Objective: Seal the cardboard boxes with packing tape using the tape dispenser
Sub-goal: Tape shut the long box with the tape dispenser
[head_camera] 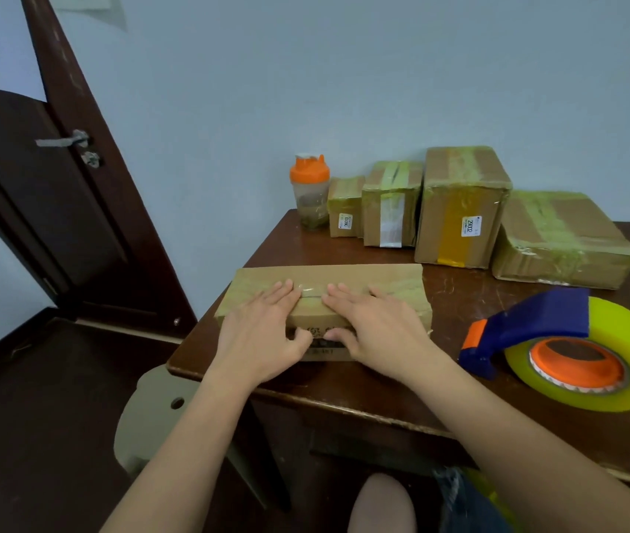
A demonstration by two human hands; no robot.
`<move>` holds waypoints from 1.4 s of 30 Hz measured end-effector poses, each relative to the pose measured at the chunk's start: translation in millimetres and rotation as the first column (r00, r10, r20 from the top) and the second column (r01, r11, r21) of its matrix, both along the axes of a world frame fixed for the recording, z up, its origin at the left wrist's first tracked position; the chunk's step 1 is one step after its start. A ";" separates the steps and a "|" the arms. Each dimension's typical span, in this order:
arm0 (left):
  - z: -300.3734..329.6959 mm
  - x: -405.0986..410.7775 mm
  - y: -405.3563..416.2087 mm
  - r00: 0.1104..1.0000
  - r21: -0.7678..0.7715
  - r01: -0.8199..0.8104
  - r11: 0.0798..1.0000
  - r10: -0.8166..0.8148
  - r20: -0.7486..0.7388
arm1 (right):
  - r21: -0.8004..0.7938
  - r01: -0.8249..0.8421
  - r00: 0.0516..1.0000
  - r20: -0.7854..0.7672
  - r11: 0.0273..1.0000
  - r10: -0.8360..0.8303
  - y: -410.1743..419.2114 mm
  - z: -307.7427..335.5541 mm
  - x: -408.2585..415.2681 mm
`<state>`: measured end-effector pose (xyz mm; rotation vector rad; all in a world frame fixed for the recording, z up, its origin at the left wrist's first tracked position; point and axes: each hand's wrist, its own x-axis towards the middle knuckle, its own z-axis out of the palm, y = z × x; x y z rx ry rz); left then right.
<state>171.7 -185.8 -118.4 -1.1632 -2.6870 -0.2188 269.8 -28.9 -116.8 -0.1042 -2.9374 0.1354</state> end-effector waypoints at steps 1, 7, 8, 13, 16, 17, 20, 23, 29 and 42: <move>0.3 -0.3 0.4 1.000 -0.010 0.003 1.000 -0.004 -0.015 | -0.001 0.009 1.000 -0.012 1.000 -0.009 1.3 -1.1 -0.6; 0.2 -5.2 -5.4 1.000 -0.066 -0.021 0.998 0.021 0.008 | 0.009 0.022 1.000 0.011 1.000 -0.022 12.6 2.8 10.8; -1.3 -6.3 -7.3 0.999 -0.084 -0.045 0.995 0.044 -0.016 | 0.023 0.043 0.999 -0.006 0.999 -0.042 15.4 1.2 16.2; -1.6 -10.7 -4.8 0.997 -0.109 -0.079 0.991 0.079 -0.007 | 0.007 0.130 0.990 -0.048 0.991 -0.130 15.2 4.6 17.8; 1.1 -11.4 -11.1 0.996 -0.089 -0.094 0.992 0.094 -0.008 | 0.011 0.105 0.994 -0.013 0.994 -0.105 22.8 3.7 24.4; 0.0 -11.4 -13.2 0.995 -0.086 -0.101 0.991 0.099 -0.026 | 0.028 0.103 0.994 -0.040 0.994 -0.101 24.7 0.8 27.2; -0.2 -13.1 -11.8 0.994 -0.076 -0.109 0.991 0.107 -0.030 | 0.023 0.160 0.984 -0.086 0.987 -0.157 27.7 -4.1 23.3; 0.4 -11.9 -10.8 0.994 -0.070 -0.106 0.992 0.103 -0.033 | -0.030 0.177 0.982 -0.058 0.984 -0.178 27.5 0.1 21.0; -4.3 -14.4 -12.7 0.979 -0.073 -0.189 0.979 0.181 -0.094 | -0.012 0.204 0.976 -0.069 0.979 -0.204 30.1 -1.0 26.4; 4.9 -11.1 -15.1 0.925 0.333 -0.271 0.903 0.148 0.350 | -0.579 0.198 0.849 -0.302 0.791 -0.434 36.1 -7.2 37.5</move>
